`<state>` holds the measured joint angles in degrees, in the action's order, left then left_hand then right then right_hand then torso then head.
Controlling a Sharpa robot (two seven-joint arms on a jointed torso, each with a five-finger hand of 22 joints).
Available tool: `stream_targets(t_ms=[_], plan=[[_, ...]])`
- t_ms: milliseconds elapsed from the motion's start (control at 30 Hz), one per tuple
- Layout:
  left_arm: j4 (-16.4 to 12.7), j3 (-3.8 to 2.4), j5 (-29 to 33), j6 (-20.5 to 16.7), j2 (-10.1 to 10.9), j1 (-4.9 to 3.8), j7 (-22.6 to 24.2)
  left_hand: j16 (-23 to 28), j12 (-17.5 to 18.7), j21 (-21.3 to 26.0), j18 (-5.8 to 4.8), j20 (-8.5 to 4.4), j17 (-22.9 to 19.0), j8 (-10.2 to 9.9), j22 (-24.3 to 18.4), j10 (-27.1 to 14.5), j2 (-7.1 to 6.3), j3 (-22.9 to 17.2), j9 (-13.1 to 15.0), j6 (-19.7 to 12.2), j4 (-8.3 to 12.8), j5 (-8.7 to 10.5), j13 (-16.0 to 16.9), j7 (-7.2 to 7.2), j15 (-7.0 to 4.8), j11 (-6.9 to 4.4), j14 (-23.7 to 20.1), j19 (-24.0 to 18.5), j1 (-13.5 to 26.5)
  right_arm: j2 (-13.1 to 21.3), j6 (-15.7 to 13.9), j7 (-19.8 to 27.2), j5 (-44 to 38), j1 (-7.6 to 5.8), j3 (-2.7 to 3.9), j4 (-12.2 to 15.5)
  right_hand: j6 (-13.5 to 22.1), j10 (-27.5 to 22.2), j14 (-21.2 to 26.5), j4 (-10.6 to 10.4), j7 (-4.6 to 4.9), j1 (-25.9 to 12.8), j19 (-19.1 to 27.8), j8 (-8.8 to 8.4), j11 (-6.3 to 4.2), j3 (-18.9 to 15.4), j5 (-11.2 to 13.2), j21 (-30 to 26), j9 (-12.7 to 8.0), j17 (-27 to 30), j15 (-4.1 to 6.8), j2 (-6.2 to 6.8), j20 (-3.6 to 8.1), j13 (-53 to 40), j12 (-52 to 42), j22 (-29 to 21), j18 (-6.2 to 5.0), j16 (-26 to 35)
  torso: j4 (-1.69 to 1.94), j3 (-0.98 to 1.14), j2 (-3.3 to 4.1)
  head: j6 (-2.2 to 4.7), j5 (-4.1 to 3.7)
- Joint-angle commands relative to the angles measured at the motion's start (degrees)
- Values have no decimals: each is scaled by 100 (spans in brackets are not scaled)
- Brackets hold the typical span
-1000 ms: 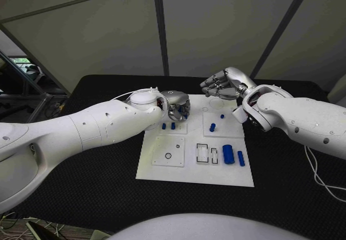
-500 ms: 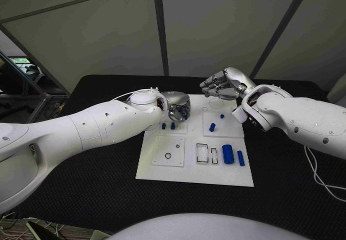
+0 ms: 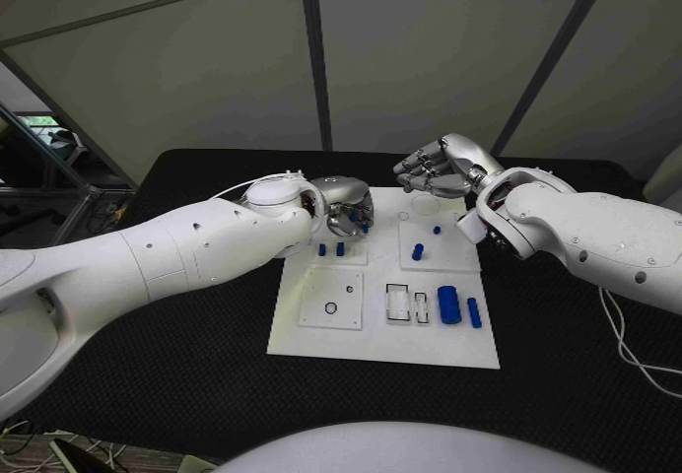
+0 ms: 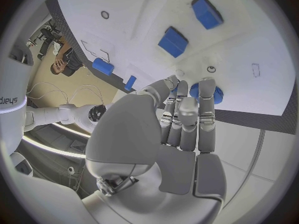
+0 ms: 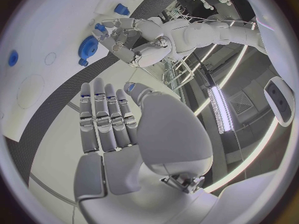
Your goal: Assemble the parts on the task board
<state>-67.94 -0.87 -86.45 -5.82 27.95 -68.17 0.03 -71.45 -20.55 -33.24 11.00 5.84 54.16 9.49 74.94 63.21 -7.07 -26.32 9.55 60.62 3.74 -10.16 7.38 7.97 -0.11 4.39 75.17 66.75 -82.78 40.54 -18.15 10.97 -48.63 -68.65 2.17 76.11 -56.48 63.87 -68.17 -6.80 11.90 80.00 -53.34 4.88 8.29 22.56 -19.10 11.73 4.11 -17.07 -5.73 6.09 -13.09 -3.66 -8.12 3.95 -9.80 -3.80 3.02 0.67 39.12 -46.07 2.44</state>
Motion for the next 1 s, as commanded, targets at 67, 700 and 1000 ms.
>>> stream_targets(t_ms=[67,700,1000], plan=[[-167,-128,180,-84,143,0,-22,-10,38,-30,-151,-1,3,-34,246,43,10,13,-6,34,8,17,-10,15,23,-7,16,-41,76,13,33,26,-2,-10,4,-7,10,-37,40,5,31,9,-12,-20,8,39,-19,-26,8,6,18,-19,-20,5,-14,-2,-72,7,10,5,0,30,13],[-384,-303,280,185,741,123,-224,-12,87,-44,-152,7,-1,-49,243,86,5,22,-7,71,-17,18,-4,21,29,-6,19,-36,135,80,28,21,-2,-10,3,8,10,-37,40,5,31,9,-12,-20,8,39,-19,-26,8,6,18,-19,-20,5,-14,-2,-72,7,1,1,7,71,65],[-356,-304,282,210,792,190,-230,-2,96,-25,-149,9,-22,-51,237,90,4,22,-8,76,-19,18,-4,20,29,-7,11,-44,142,92,25,20,-2,-10,3,15,10,-37,40,5,31,9,-12,-20,8,39,-19,-26,8,6,18,-19,-20,5,-14,-2,-72,7,-10,1,6,58,74]])
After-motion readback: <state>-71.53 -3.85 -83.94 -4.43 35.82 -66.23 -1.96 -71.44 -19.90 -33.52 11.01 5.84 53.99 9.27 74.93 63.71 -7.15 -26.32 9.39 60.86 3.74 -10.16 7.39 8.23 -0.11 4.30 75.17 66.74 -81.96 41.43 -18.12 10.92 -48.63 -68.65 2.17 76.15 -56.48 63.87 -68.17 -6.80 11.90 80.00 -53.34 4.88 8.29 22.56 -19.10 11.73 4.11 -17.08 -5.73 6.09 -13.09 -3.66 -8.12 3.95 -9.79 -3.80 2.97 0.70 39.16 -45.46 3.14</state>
